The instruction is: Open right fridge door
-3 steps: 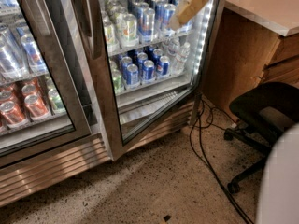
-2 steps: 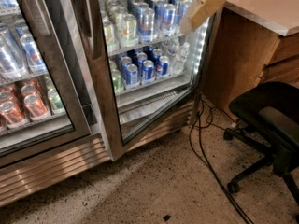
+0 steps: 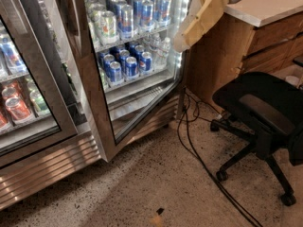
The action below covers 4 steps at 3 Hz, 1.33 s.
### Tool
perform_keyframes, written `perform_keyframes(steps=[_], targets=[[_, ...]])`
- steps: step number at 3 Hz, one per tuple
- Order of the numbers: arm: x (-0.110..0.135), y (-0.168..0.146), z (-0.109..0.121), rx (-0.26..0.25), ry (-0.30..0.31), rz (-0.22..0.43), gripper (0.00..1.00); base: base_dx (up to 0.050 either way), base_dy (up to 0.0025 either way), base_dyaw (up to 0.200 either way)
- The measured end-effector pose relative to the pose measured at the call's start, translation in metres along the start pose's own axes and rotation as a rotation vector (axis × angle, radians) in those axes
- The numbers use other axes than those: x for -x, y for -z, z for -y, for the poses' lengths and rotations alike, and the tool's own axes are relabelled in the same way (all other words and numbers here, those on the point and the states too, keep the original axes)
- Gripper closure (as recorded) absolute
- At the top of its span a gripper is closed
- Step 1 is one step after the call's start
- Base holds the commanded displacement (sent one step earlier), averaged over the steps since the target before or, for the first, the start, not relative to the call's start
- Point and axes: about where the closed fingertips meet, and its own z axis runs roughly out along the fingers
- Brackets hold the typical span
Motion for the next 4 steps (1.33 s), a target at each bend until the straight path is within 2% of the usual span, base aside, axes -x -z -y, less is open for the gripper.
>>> perform_keyframes(steps=[2, 4], targets=[[0.004, -0.008, -0.003, 0.014, 0.005, 0.006, 0.0, 0.0, 0.0, 0.0], [0.042, -0.054, -0.049, 0.138, 0.079, 0.023, 0.0, 0.0, 0.0, 0.0]])
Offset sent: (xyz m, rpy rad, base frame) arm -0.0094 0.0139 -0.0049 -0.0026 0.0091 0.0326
